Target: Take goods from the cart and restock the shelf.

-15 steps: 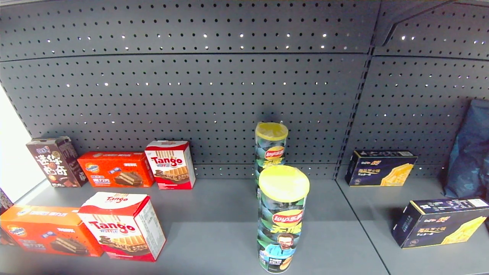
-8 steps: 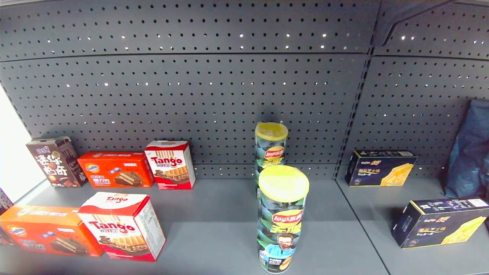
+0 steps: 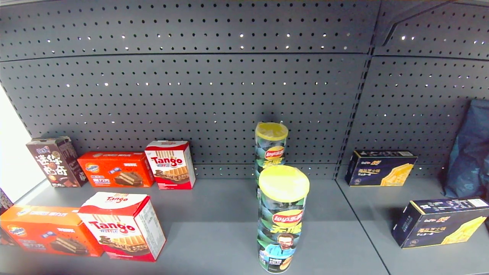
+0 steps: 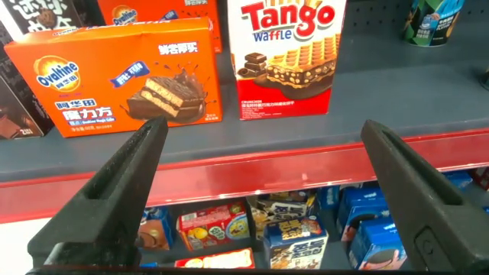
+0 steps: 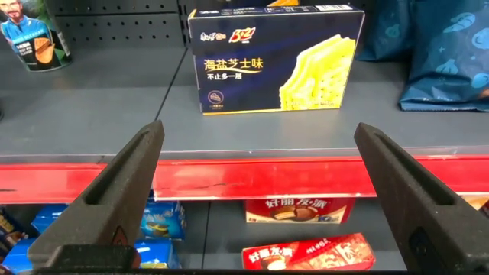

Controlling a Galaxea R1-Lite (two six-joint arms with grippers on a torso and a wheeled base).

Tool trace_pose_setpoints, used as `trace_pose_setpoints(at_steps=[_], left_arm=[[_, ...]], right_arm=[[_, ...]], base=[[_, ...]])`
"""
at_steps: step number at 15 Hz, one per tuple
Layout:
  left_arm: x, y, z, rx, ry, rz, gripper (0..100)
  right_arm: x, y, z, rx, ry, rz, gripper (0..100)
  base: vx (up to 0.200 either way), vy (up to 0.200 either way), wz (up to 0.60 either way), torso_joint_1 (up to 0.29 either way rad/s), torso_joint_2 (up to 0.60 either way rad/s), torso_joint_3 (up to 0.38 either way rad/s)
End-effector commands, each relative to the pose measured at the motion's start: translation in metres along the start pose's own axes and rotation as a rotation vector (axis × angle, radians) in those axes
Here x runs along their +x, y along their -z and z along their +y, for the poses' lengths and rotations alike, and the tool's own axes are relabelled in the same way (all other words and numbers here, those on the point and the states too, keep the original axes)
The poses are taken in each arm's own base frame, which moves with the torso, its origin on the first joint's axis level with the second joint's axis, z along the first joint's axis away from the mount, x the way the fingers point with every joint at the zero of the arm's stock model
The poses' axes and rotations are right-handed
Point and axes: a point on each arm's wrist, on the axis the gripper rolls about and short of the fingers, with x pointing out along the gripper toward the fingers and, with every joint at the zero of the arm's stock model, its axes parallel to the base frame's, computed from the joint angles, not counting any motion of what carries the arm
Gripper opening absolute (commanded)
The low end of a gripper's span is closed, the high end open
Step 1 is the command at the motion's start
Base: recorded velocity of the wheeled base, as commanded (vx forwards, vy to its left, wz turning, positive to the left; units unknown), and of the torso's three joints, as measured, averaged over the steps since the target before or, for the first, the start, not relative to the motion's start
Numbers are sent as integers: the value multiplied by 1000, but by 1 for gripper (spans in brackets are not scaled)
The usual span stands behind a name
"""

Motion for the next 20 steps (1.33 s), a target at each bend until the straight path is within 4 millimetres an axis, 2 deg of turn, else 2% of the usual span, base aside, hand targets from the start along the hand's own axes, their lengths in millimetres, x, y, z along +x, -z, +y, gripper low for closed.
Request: trace_pose_setpoints(at_steps=[1,18,20], left_arm=[[0,0,0,0,0,-1,100],[0,0,0,6,6,-1,100],[0,0,0,6,6,-1,100]], right_arm=[[0,0,0,0,0,-5,100],[0,0,0,-7,0,-4,100],[0,0,0,-7,0,-4,100]], base=[[0,0,0,0,0,0],[0,0,0,0,0,0],[-200,0,0,2,7,2]])
